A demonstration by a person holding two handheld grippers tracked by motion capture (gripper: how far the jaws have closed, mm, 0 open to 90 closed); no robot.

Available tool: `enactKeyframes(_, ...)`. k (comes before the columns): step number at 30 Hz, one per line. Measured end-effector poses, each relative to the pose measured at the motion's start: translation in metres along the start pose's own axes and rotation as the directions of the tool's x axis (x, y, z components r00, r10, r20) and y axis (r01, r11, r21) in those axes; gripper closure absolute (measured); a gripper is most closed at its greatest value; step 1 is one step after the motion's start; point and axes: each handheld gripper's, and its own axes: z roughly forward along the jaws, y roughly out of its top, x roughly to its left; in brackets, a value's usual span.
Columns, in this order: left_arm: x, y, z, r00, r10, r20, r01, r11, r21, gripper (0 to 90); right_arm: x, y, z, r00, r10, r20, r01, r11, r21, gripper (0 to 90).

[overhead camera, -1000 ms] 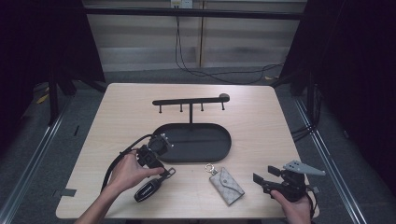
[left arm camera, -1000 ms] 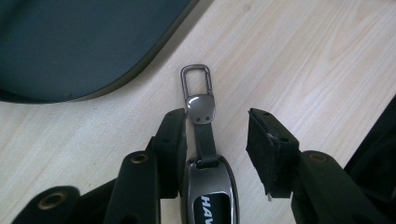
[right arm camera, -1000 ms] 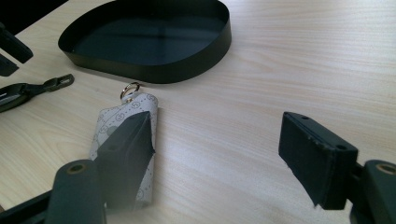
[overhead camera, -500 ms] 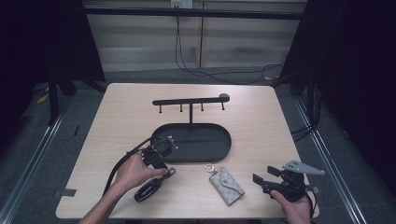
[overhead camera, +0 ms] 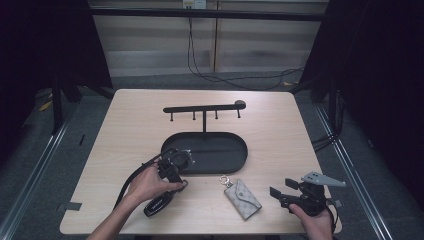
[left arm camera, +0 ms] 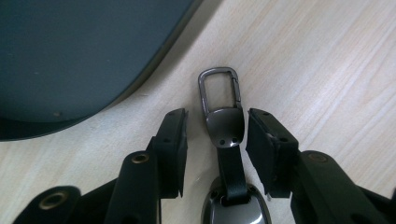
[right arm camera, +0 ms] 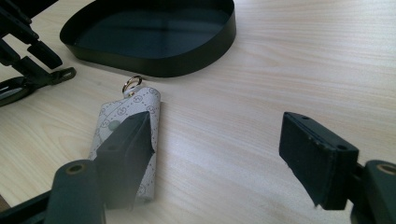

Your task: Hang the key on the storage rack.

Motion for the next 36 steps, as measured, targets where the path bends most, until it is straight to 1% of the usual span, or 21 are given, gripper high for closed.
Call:
enactKeyframes(3, 0.0002, 0.0007, 0.0026, 1.0000, 0.002, -0.005, -0.001, 0.9999, 0.015, 56.8, 0.0002, -0.0001, -0.0002, 1.0000, -0.001, 0.000, 0.001, 1.000, 0.000, 25.6)
enactKeyframes(4, -0.0004, 0.0006, 0.0041, 1.0000, -0.003, -0.009, 0.003, 0.9999, 0.013, 57.3, 0.0002, -0.0001, -0.0002, 1.0000, -0.001, 0.000, 0.001, 1.000, -0.001, 25.6)
enactKeyframes(5, 0.0001, 0.0011, 0.0044, 0.9998, 0.009, -0.015, -0.009, 0.9997, 0.021, 57.7, 0.0001, -0.0001, 0.0000, 1.0000, -0.001, 0.000, 0.001, 1.000, 0.001, 25.6)
enactKeyframes(6, 0.0001, 0.0015, 0.0044, 0.9998, 0.015, -0.016, -0.015, 0.9997, 0.018, 58.2, 0.0000, 0.0000, 0.0002, 1.0000, 0.000, -0.003, 0.000, 1.000, 0.002, 25.6)
enactKeyframes(7, 0.0000, 0.0021, 0.0039, 0.9997, 0.020, -0.015, -0.020, 0.9993, 0.030, 59.1, 0.0002, 0.0000, 0.0004, 1.0000, 0.000, -0.003, 0.000, 1.000, 0.003, 25.6)
enactKeyframes(8, -0.0010, 0.0023, 0.0046, 0.9997, 0.014, -0.019, -0.013, 0.9996, 0.025, 59.6, 0.0004, 0.0000, 0.0004, 1.0000, 0.000, -0.003, 0.000, 1.000, 0.004, 25.6)
enactKeyframes(11, -0.0014, 0.0032, 0.0044, 0.9997, 0.015, -0.020, -0.014, 0.9993, 0.036, 61.0, 0.0003, 0.0000, 0.0006, 1.0000, -0.002, -0.003, 0.002, 1.000, 0.005, 25.6)
enactKeyframes(12, -0.0032, 0.0043, 0.0045, 0.9990, 0.019, -0.042, -0.017, 0.9989, 0.044, 63.1, 0.0003, 0.0001, 0.0006, 1.0000, -0.003, -0.004, 0.003, 1.000, 0.005, 25.5)
enactKeyframes(13, -0.0036, 0.0046, 0.0046, 0.9989, 0.017, -0.044, -0.015, 0.9987, 0.048, 64.5, 0.0003, 0.0000, 0.0006, 1.0000, -0.003, -0.003, 0.003, 1.000, 0.005, 25.6)
enactKeyframes(14, -0.0038, 0.0049, 0.0047, 0.9982, 0.027, -0.053, -0.025, 0.9984, 0.051, 65.6, 0.0003, 0.0000, 0.0006, 1.0000, -0.003, -0.003, 0.003, 1.000, 0.005, 25.6)
enactKeyframes(16, -0.0037, 0.0056, 0.0046, 0.9983, 0.022, -0.053, -0.019, 0.9981, 0.058, 66.8, 0.0003, 0.0000, 0.0006, 1.0000, -0.004, -0.005, 0.004, 1.000, 0.006, 25.5)
enactKeyframes(18, -0.0037, 0.0064, 0.0050, 0.9983, 0.006, -0.058, -0.003, 0.9983, 0.058, 67.6, 0.0003, 0.0000, 0.0008, 1.0000, -0.008, -0.005, 0.008, 1.000, 0.008, 25.7)
enactKeyframes(22, -0.0039, 0.0071, 0.0052, 0.9981, 0.001, -0.061, 0.003, 0.9980, 0.063, 69.5, 0.0010, 0.0000, 0.0014, 0.9999, -0.016, -0.005, 0.016, 1.000, 0.009, 25.7)
enactKeyframes(25, -0.0030, 0.0074, 0.0048, 0.9985, 0.000, -0.054, 0.004, 0.9976, 0.070, 70.4, 0.0009, 0.0000, 0.0015, 0.9999, -0.015, -0.004, 0.015, 1.000, 0.010, 25.7)
enactKeyframes(31, 0.0022, 0.0078, 0.0041, 1.0000, 0.006, -0.004, -0.006, 0.9958, 0.091, 70.7, 0.0006, 0.0001, 0.0021, 0.9999, -0.016, -0.007, 0.016, 1.000, 0.012, 25.7)
enactKeyframes(32, 0.0022, 0.0075, 0.0041, 1.0000, 0.004, -0.003, -0.004, 0.9960, 0.089, 70.7, 0.0005, 0.0001, 0.0021, 0.9999, -0.016, -0.006, 0.016, 1.000, 0.013, 25.6)
enactKeyframes(34, 0.0029, 0.0067, 0.0020, 0.9999, 0.007, 0.014, -0.008, 0.9961, 0.088, 70.7, 0.0004, 0.0001, 0.0021, 0.9998, -0.016, -0.007, 0.016, 1.000, 0.012, 25.6)
enactKeyframes(36, 0.0021, 0.0053, -0.0007, 1.0000, -0.004, 0.008, 0.003, 0.9964, 0.084, 70.7, 0.0004, 0.0001, 0.0021, 0.9998, -0.016, -0.008, 0.016, 1.000, 0.012, 25.6)
